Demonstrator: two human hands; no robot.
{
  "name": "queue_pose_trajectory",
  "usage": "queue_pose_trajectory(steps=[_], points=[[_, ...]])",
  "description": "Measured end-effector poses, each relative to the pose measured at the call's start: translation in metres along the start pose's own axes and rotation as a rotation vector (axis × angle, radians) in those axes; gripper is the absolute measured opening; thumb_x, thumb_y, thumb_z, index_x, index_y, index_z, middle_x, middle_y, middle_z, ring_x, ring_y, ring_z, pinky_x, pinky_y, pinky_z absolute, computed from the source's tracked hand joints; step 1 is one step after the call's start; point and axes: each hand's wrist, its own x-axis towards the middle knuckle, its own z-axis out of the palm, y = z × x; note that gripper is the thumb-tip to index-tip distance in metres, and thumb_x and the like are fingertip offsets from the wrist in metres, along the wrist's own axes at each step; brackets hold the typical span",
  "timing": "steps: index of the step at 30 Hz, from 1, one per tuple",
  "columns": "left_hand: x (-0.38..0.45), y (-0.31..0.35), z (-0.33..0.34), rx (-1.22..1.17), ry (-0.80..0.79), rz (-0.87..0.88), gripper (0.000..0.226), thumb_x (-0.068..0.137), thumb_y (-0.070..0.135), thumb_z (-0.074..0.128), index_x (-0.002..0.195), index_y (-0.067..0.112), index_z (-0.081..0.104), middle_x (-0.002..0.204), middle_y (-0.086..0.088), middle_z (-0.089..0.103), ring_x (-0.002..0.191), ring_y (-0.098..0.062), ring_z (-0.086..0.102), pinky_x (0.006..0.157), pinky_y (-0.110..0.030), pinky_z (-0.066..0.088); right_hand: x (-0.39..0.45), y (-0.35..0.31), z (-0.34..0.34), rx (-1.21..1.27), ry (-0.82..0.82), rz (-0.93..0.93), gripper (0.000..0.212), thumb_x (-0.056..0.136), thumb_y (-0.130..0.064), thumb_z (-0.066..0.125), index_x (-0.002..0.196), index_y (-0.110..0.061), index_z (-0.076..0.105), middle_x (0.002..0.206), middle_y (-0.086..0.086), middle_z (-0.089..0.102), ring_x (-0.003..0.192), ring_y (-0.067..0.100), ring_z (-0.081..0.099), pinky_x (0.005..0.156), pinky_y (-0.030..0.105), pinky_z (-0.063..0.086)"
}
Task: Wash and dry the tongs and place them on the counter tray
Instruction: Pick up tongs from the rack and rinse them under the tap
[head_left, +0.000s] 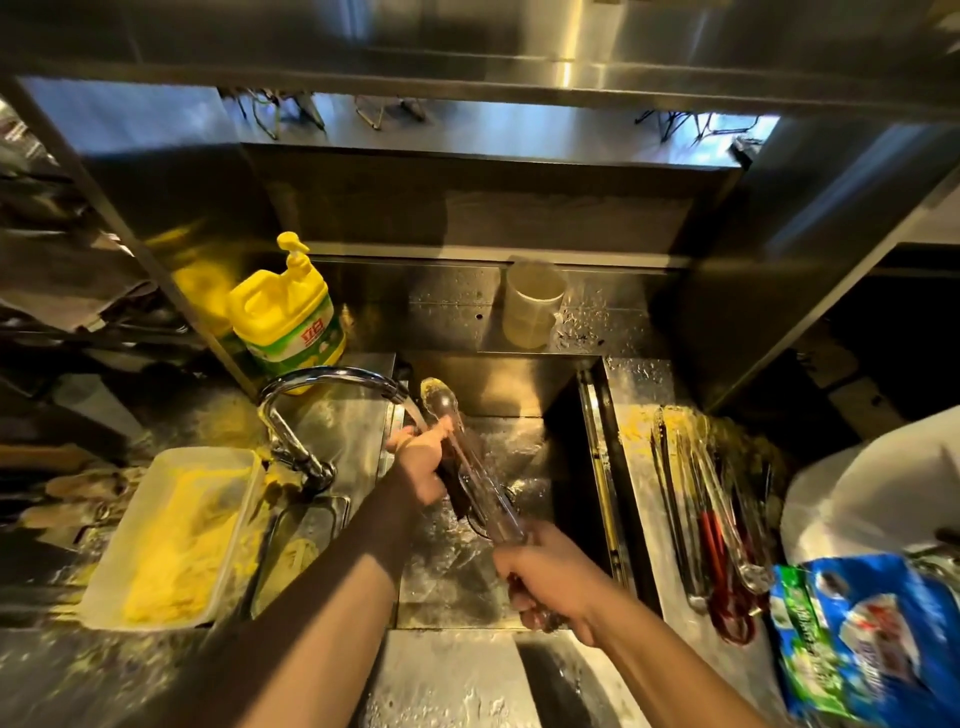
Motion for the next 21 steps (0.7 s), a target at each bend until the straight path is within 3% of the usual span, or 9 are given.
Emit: queue_pose_trajectory(steps=[4, 6, 8, 9, 11, 14, 16, 18, 21], points=[[0.002, -0.012, 0.006, 0.079, 0.109, -0.224, 0.037, 0.093, 0.035, 0.063, 0.106, 0.001, 0.067, 0.108, -0.022, 0.067, 0.101, -0.034, 0.067, 0.084, -0.046, 0.055, 0.0, -0.005, -0.002, -0.081, 0.02, -0.009, 0.015, 0.073, -0.018, 0.059, 0.089, -0.017, 0.057, 0.052, -0.006, 0.053, 0.039, 0.009, 0.048, 0.038, 0.023, 0.038], [-0.003, -0.018, 0.006, 0.118, 0.094, -0.201, 0.037, 0.094, 0.034, 0.062, 0.108, 0.0, 0.068, 0.106, -0.022, 0.069, 0.099, -0.036, 0.068, 0.079, -0.045, 0.055, 0.002, -0.011, 0.0, -0.128, 0.054, -0.016, 0.007, 0.08, -0.019, 0.061, 0.084, -0.021, 0.055, 0.06, -0.003, 0.054, 0.041, 0.009, 0.049, 0.038, 0.022, 0.038], [-0.002, -0.014, 0.001, 0.086, 0.072, -0.15, 0.033, 0.097, 0.032, 0.056, 0.093, 0.001, 0.067, 0.091, -0.021, 0.068, 0.08, -0.032, 0.071, 0.076, -0.045, 0.055, 0.003, -0.013, 0.002, -0.16, 0.059, -0.026, 0.01, 0.081, -0.022, 0.062, 0.084, -0.023, 0.053, 0.065, -0.002, 0.056, 0.045, 0.009, 0.051, 0.039, 0.023, 0.039], [0.002, -0.008, -0.003, 0.058, 0.066, -0.125, 0.033, 0.099, 0.031, 0.05, 0.089, 0.003, 0.064, 0.088, -0.019, 0.065, 0.072, -0.03, 0.07, 0.077, -0.044, 0.054, 0.001, -0.013, 0.001, -0.176, 0.053, -0.025, 0.011, 0.079, -0.024, 0.063, 0.085, -0.022, 0.053, 0.066, -0.002, 0.057, 0.047, 0.009, 0.052, 0.039, 0.023, 0.04], [0.008, -0.001, -0.006, 0.021, 0.124, -0.11, 0.032, 0.101, 0.033, 0.047, 0.093, 0.005, 0.061, 0.092, -0.017, 0.063, 0.074, -0.029, 0.068, 0.086, -0.046, 0.053, -0.003, -0.015, -0.004, -0.201, 0.031, -0.006, 0.018, 0.074, -0.026, 0.063, 0.09, -0.02, 0.058, 0.067, -0.002, 0.058, 0.044, 0.008, 0.052, 0.04, 0.023, 0.04], [0.007, -0.011, 0.002, 0.009, 0.062, -0.126, 0.042, 0.103, 0.039, 0.041, 0.084, 0.006, 0.061, 0.077, -0.015, 0.065, 0.061, -0.027, 0.066, 0.063, -0.037, 0.058, 0.001, -0.025, -0.014, -0.247, 0.08, 0.008, 0.027, 0.076, -0.023, 0.067, 0.099, -0.013, 0.058, 0.079, 0.004, 0.063, 0.047, 0.008, 0.055, 0.039, 0.021, 0.041], [0.0, -0.012, 0.007, 0.086, 0.026, -0.135, 0.036, 0.105, 0.033, 0.04, 0.088, 0.008, 0.058, 0.081, -0.015, 0.062, 0.067, -0.028, 0.064, 0.06, -0.033, 0.057, 0.002, -0.028, -0.012, -0.247, 0.089, 0.002, 0.017, 0.082, -0.022, 0.068, 0.093, -0.018, 0.056, 0.08, 0.002, 0.063, 0.049, 0.007, 0.055, 0.04, 0.02, 0.043], [0.001, -0.001, -0.001, 0.114, 0.07, -0.11, 0.027, 0.104, 0.028, 0.042, 0.092, 0.01, 0.058, 0.091, -0.014, 0.061, 0.078, -0.028, 0.063, 0.071, -0.038, 0.055, -0.001, -0.026, -0.011, -0.261, 0.077, -0.003, 0.019, 0.078, -0.025, 0.067, 0.091, -0.018, 0.055, 0.074, 0.001, 0.062, 0.047, 0.006, 0.054, 0.042, 0.021, 0.044], [-0.003, 0.001, -0.001, 0.083, 0.08, -0.093, 0.029, 0.103, 0.032, 0.041, 0.083, 0.016, 0.053, 0.087, -0.004, 0.054, 0.072, -0.02, 0.055, 0.07, -0.033, 0.049, -0.006, -0.026, -0.02, -0.274, 0.054, 0.01, 0.025, 0.072, -0.025, 0.067, 0.093, -0.022, 0.053, 0.071, 0.001, 0.062, 0.04, 0.005, 0.055, 0.041, 0.021, 0.043]])
